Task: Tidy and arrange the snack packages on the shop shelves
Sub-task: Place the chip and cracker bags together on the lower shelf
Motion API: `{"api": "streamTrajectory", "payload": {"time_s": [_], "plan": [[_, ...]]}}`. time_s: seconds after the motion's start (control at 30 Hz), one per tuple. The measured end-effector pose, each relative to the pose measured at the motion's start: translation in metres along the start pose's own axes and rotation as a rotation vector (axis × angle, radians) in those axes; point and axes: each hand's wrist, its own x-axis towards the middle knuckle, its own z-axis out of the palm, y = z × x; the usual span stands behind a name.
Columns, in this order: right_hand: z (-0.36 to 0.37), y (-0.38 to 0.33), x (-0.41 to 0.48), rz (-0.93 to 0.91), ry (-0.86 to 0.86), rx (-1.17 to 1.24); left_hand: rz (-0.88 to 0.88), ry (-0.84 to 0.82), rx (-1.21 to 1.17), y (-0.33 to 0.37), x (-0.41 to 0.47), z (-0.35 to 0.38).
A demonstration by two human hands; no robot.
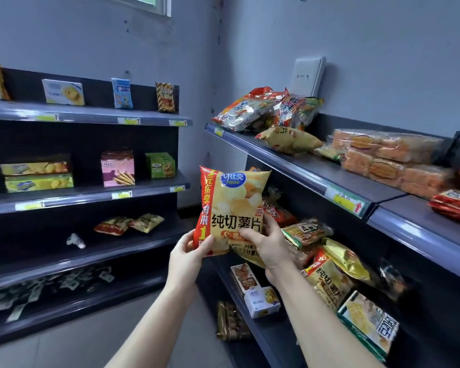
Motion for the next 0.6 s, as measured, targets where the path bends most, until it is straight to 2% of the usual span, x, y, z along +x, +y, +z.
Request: {"api": "streamTrajectory", "payload": {"time_s": [0.37,0.6], "plan": [[0.040,0.052,0.193,0.088,-0.141,0.025,-0.149,0.192,-0.117,-0.030,0.191,0.005],[0.071,0.083,0.293,0.194,-0.091,0.064,-0.138,0.236,-0.110,-0.049,0.300,-0.007]]}}
